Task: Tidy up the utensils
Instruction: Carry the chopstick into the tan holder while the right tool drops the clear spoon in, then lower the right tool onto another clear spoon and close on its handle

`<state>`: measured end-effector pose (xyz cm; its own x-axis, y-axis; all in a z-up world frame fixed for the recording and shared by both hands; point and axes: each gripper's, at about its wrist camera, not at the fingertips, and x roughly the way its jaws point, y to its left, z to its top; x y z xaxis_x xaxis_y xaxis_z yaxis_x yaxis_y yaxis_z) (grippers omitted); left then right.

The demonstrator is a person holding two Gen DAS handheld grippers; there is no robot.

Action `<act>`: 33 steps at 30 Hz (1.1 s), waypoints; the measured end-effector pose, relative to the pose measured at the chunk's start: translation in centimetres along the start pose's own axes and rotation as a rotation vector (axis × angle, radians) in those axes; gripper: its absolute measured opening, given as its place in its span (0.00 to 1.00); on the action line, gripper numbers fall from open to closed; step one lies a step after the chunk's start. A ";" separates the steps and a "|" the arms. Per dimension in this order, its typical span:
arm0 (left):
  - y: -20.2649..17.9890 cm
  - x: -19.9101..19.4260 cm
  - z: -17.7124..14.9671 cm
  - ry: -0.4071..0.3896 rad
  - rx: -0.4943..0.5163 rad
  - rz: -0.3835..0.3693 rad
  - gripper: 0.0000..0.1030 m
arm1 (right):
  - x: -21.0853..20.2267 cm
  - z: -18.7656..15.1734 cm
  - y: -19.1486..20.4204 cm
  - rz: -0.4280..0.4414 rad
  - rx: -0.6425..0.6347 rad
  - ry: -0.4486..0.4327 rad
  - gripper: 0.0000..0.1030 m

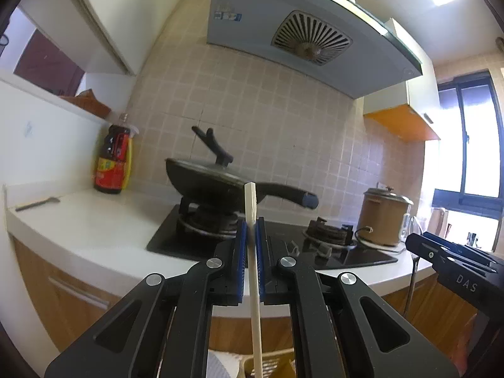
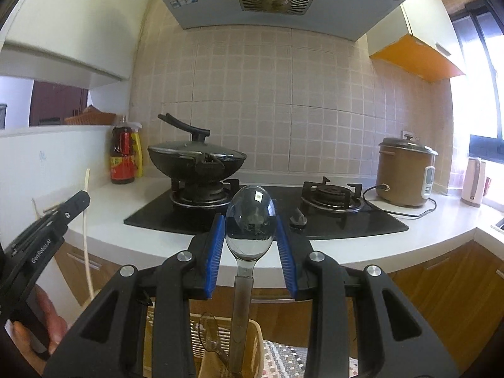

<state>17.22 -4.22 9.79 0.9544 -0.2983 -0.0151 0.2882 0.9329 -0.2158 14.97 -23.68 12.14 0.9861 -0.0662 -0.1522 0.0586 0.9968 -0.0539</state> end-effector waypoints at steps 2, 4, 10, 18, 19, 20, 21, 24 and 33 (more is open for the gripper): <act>0.0 -0.3 -0.3 0.004 0.003 0.006 0.04 | 0.2 -0.6 0.2 0.008 -0.005 0.013 0.29; 0.0 -0.6 -0.7 0.015 0.010 0.006 0.04 | 0.4 -1.2 0.3 0.012 -0.006 0.029 0.29; -0.1 -2.4 -1.0 0.056 0.019 -0.082 0.21 | -1.0 -1.6 0.2 0.016 -0.006 0.064 0.31; -0.5 -7.1 1.5 0.118 0.033 -0.130 0.40 | -5.7 -0.3 -1.8 0.040 0.074 0.080 0.48; -0.7 -7.8 1.9 0.126 0.041 -0.134 0.41 | -6.7 0.0 -2.0 0.029 0.075 0.075 0.48; -0.8 -8.8 2.3 0.135 0.053 -0.123 0.41 | -7.5 0.1 -2.1 0.022 0.075 0.074 0.48; -0.9 -9.4 2.5 0.146 0.061 -0.102 0.41 | -8.5 0.3 -2.2 0.017 0.078 0.078 0.48; -0.7 -11.3 2.6 0.214 0.057 -0.077 0.41 | -10.3 0.0 -2.3 0.037 0.108 0.136 0.48; 1.2 -12.4 -4.4 0.683 -0.010 -0.087 0.42 | -10.8 -7.8 -0.8 0.129 0.155 0.522 0.48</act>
<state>5.42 -0.33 5.39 0.6638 -0.4351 -0.6083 0.3575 0.8990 -0.2528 3.08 -24.09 6.17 0.7814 0.0832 -0.6185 0.0035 0.9905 0.1377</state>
